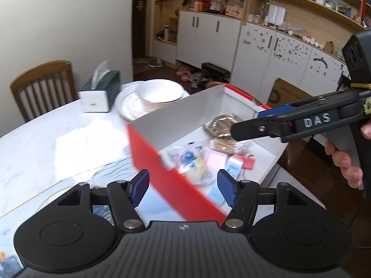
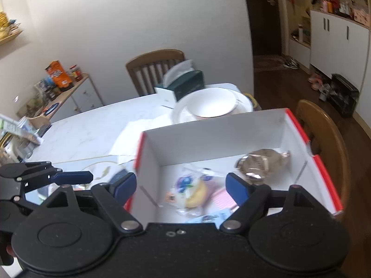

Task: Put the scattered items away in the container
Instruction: 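Move both open tools back over the remaining items on the table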

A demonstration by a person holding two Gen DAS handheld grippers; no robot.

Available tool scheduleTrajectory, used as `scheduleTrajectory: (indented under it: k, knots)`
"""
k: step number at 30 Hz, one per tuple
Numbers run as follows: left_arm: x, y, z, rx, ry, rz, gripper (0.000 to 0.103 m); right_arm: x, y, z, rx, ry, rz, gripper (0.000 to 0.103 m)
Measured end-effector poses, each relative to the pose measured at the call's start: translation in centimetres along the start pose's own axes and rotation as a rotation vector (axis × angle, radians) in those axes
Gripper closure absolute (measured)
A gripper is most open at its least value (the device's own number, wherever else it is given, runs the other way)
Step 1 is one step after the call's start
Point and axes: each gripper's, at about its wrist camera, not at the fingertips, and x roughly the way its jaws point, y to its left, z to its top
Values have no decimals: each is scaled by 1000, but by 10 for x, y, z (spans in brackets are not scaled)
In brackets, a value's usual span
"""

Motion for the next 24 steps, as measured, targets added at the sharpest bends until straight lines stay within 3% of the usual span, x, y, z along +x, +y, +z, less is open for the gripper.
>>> scheduleTrajectory:
  k: [8,20,24]
  knots:
    - [-43,41,-36,-60,-20,58,26,6,52,-13,-39,5,15,14]
    - [-89,98,-87,-106,-5,115,20,26,133,-35,-78,43,34,14]
    - [-101,117,-104,-133,0,128,13,34,157,-42,-93,56,35,14]
